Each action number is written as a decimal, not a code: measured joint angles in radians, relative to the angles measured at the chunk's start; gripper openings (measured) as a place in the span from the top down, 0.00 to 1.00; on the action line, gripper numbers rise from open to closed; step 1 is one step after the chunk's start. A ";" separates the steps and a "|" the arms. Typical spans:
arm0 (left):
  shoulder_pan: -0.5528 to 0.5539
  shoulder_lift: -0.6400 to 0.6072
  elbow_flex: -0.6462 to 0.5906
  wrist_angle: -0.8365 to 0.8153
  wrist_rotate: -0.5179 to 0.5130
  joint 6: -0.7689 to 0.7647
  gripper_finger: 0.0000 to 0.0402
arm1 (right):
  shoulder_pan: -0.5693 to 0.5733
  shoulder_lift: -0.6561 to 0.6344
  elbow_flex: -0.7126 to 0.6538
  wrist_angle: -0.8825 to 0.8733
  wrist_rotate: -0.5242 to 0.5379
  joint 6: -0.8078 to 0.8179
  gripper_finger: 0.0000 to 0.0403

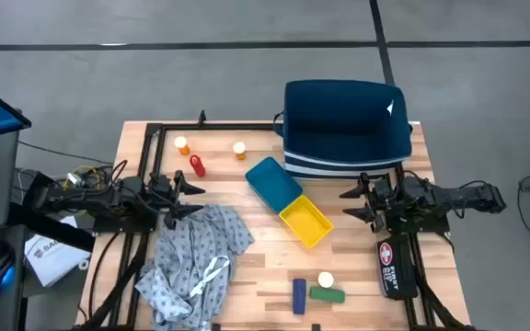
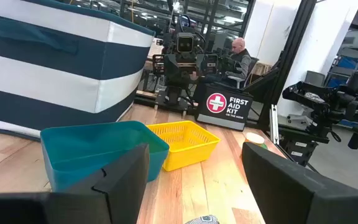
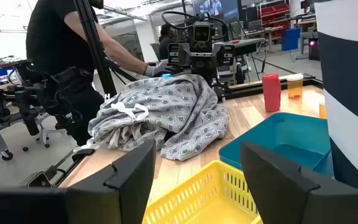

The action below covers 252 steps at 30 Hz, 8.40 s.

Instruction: Pick & Place Medicine items

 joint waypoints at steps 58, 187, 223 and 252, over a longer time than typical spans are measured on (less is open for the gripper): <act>0.000 0.000 0.000 0.083 0.000 -0.148 0.38 | 0.000 0.000 0.000 0.000 0.000 0.000 0.43; -0.936 1.425 1.312 -1.157 0.023 -1.684 0.01 | 0.627 0.766 1.192 -0.192 0.163 0.759 0.50; -0.517 1.426 0.726 -0.663 -0.007 -1.759 0.09 | 0.697 0.758 1.192 -0.126 0.290 0.626 0.50; -0.662 1.188 0.715 -0.702 -0.113 -1.475 0.94 | 0.697 0.812 1.192 -0.115 0.316 0.574 0.50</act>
